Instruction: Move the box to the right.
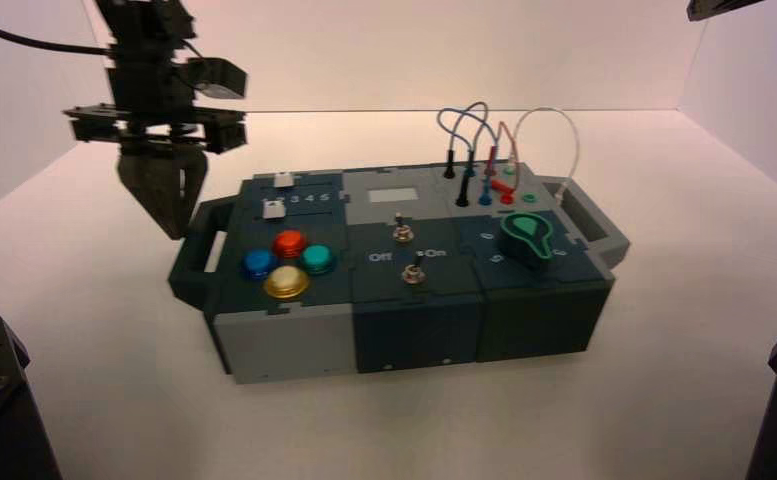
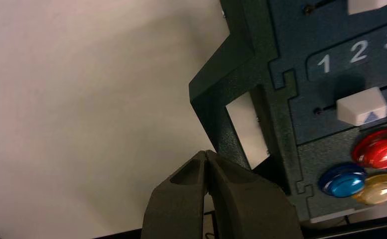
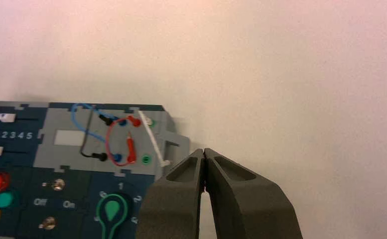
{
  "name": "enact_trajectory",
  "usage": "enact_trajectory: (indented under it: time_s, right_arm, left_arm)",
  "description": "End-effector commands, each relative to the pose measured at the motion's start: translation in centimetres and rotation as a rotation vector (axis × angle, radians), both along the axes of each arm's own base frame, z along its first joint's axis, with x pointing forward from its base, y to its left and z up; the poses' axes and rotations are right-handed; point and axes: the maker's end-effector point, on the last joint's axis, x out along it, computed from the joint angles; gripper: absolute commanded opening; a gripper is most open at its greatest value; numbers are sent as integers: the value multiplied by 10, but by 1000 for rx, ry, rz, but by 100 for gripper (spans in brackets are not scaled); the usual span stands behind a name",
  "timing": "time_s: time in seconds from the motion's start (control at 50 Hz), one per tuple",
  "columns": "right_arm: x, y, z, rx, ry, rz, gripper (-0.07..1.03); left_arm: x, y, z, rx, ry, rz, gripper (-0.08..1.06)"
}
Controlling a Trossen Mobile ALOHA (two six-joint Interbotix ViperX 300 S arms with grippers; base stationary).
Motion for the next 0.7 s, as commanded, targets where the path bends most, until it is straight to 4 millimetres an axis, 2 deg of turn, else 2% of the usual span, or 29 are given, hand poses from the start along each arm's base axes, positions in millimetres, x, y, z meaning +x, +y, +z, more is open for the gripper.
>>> enact_trajectory:
  time_s: [0.02, 0.32, 0.7]
  right_arm:
    - [5, 0, 12, 15, -35, -13, -2]
    - [3, -1, 13, 26, -45, -21, -2]
    - [3, -2, 13, 27, -43, -26, -2]
  left_arm:
    - [5, -29, 3, -41, -24, -44, -3]
    - [4, -65, 3, -68, -22, -119, -3]
    - [13, -103, 15, -112, -49, -181, -3]
